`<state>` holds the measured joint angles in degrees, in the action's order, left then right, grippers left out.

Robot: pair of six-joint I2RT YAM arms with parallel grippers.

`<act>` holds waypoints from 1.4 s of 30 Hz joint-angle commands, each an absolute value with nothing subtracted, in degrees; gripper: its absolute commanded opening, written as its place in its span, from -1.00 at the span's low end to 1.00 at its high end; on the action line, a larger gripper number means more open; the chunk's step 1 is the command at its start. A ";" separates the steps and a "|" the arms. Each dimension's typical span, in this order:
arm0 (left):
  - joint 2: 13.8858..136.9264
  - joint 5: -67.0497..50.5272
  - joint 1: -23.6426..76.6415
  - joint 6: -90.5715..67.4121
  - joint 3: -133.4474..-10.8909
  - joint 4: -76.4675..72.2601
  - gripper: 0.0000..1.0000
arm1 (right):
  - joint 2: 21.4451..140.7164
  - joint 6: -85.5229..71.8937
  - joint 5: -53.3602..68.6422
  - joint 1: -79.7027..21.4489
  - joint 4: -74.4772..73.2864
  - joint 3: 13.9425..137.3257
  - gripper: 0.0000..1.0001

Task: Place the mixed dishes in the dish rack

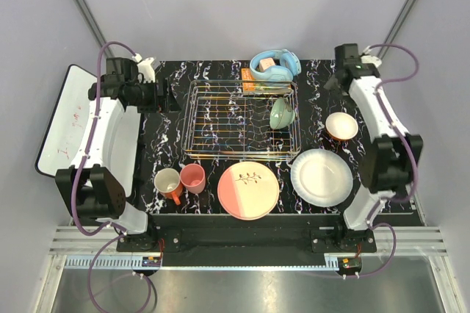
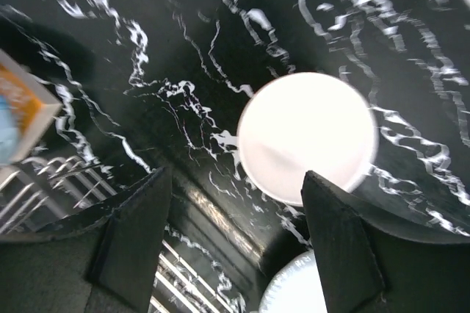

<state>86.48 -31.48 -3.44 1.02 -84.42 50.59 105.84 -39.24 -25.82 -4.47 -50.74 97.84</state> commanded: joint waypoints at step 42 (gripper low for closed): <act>83.59 -31.99 -3.69 1.58 -79.98 46.23 0.77 | 98.97 -44.21 -17.57 9.93 -35.16 63.28 -0.50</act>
<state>85.86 -31.66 -3.44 1.45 -80.01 47.92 99.44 -44.07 -14.46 9.56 -36.36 64.36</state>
